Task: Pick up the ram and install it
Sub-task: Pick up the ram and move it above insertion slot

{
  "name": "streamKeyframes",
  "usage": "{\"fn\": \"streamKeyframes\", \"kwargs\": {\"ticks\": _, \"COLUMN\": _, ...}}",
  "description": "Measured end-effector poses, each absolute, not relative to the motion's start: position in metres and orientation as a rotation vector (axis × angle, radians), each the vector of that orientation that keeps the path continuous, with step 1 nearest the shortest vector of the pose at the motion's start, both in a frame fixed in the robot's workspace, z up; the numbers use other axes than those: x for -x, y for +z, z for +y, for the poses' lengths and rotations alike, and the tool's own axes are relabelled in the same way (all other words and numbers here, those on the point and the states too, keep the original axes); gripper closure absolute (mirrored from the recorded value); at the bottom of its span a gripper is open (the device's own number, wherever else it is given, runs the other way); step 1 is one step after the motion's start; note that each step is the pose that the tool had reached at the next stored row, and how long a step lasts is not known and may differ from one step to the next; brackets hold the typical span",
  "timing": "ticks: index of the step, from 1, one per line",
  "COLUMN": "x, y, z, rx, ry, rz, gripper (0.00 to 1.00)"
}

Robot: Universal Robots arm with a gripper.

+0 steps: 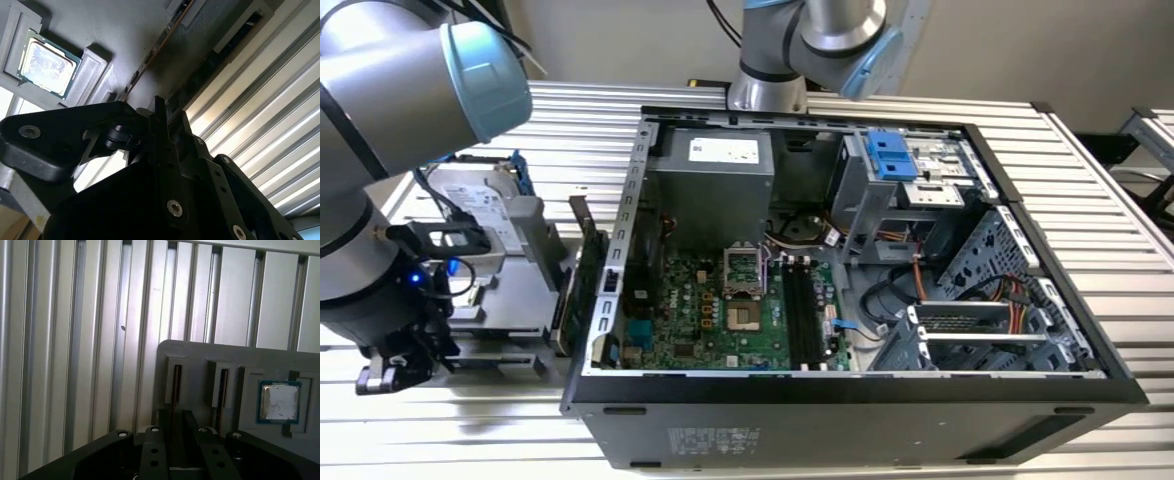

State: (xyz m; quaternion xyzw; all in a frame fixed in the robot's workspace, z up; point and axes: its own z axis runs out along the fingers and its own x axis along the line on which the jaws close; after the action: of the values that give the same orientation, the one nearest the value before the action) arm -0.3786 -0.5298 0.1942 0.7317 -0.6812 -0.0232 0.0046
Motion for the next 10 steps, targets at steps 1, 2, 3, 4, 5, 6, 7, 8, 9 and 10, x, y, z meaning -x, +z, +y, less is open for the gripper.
{"fn": "streamKeyframes", "kwargs": {"ticks": 1, "x": 0.3786, "y": 0.1942, "z": -0.5297, "rx": -2.292, "ry": -0.073, "rz": -2.134, "gripper": 0.00}}
{"fn": "streamKeyframes", "kwargs": {"ticks": 2, "x": 0.3786, "y": 0.1941, "z": -0.5297, "rx": -2.292, "ry": -0.073, "rz": -2.134, "gripper": 0.00}}
{"fn": "streamKeyframes", "kwargs": {"ticks": 3, "x": 0.3786, "y": 0.1942, "z": -0.5296, "rx": -2.292, "ry": -0.073, "rz": -2.134, "gripper": 0.00}}
{"fn": "streamKeyframes", "kwargs": {"ticks": 4, "x": 0.3786, "y": 0.1942, "z": -0.5296, "rx": -2.292, "ry": -0.073, "rz": -2.134, "gripper": 0.00}}
{"fn": "streamKeyframes", "kwargs": {"ticks": 5, "x": 0.3786, "y": 0.1942, "z": -0.5296, "rx": -2.292, "ry": -0.073, "rz": -2.134, "gripper": 0.00}}
{"fn": "streamKeyframes", "kwargs": {"ticks": 6, "x": 0.3786, "y": 0.1942, "z": -0.5296, "rx": -2.292, "ry": -0.073, "rz": -2.134, "gripper": 0.00}}
{"fn": "streamKeyframes", "kwargs": {"ticks": 7, "x": 0.3786, "y": 0.1942, "z": -0.5295, "rx": -2.292, "ry": -0.073, "rz": -2.134, "gripper": 1.00}}
{"fn": "streamKeyframes", "kwargs": {"ticks": 8, "x": 0.3786, "y": 0.1942, "z": -0.5295, "rx": -2.292, "ry": -0.073, "rz": -2.134, "gripper": 1.00}}
{"fn": "streamKeyframes", "kwargs": {"ticks": 9, "x": 0.3785, "y": 0.1941, "z": -0.5295, "rx": -2.292, "ry": -0.073, "rz": -2.134, "gripper": 1.00}}
{"fn": "streamKeyframes", "kwargs": {"ticks": 10, "x": 0.3786, "y": 0.1942, "z": -0.5294, "rx": -2.292, "ry": -0.073, "rz": -2.134, "gripper": 1.00}}
